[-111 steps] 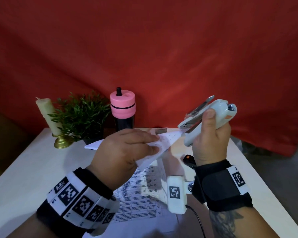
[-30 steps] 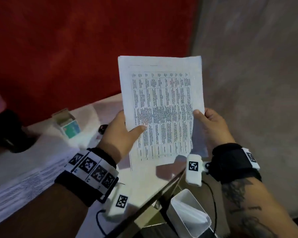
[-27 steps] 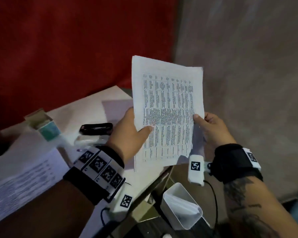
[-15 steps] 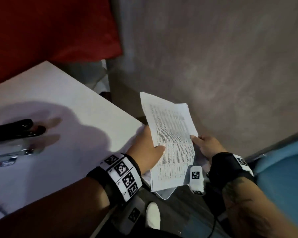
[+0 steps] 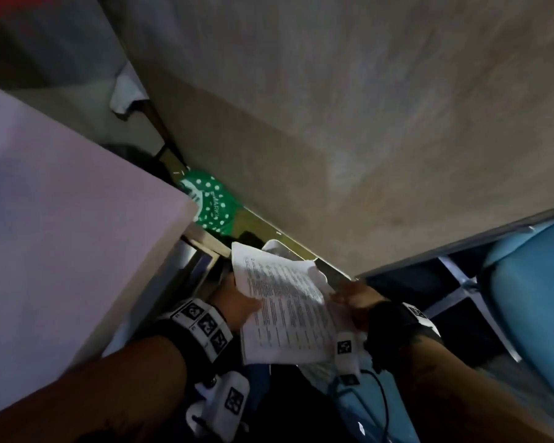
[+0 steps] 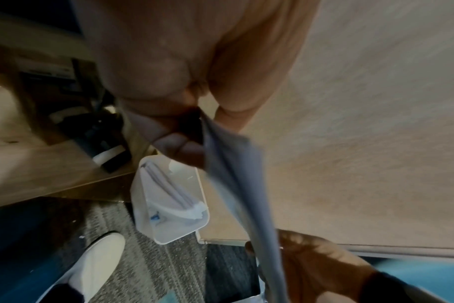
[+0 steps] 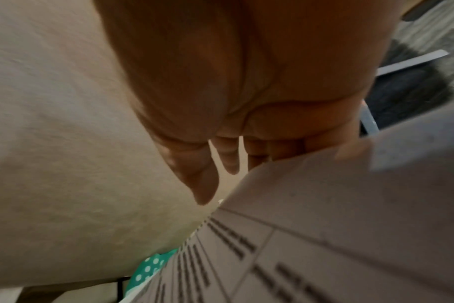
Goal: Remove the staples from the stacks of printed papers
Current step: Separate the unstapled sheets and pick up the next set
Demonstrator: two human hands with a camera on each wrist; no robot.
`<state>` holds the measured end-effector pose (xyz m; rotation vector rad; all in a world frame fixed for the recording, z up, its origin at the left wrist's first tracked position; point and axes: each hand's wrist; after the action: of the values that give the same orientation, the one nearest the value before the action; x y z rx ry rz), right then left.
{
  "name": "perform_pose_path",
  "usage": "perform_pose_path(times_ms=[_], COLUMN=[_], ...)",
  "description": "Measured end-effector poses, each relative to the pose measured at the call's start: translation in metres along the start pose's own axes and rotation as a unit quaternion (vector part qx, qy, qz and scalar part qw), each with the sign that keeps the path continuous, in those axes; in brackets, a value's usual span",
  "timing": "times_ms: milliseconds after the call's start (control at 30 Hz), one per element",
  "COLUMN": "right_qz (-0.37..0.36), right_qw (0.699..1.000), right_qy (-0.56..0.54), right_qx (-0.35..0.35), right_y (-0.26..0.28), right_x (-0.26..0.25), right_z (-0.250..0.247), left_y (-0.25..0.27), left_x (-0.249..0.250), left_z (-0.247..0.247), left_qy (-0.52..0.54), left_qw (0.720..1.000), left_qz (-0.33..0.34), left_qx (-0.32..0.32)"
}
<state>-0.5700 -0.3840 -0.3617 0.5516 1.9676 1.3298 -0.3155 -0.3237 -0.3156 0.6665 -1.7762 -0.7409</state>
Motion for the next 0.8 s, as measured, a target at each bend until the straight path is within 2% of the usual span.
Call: perform_pose_path(times_ms=[100, 233, 367, 567, 800], right_qz=[0.064, 0.111, 0.103, 0.087, 0.086], right_qw=[0.996, 0.986, 0.986, 0.991, 0.992], right_qy=[-0.044, -0.074, -0.065, -0.065, -0.046], right_qx=[-0.041, -0.095, -0.117, -0.084, -0.083], right_y=[-0.016, -0.016, -0.035, -0.075, -0.102], right_x=[0.03, 0.036, 0.029, 0.01, -0.007], right_z=[0.003, 0.005, 0.0, 0.001, -0.01], left_y=[-0.031, -0.03, -0.044, -0.067, -0.087], left_x=[-0.045, -0.029, -0.022, -0.039, -0.057], left_z=[0.01, 0.014, 0.017, 0.013, 0.02], left_qy=[-0.006, -0.014, 0.001, 0.066, 0.134], left_qw=[0.999, 0.997, 0.994, 0.989, 0.979], left_qz=[-0.045, -0.073, -0.104, -0.111, -0.136], left_qx=[-0.008, -0.008, 0.014, 0.075, 0.073])
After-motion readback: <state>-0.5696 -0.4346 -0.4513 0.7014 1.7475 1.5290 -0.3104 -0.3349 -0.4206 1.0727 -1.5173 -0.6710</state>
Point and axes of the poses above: each hand's wrist, its own y-axis away from the middle knuckle, its own z-axis out of the palm, x = y × z, and after that the axes turned 3 degrees about z, right-handed
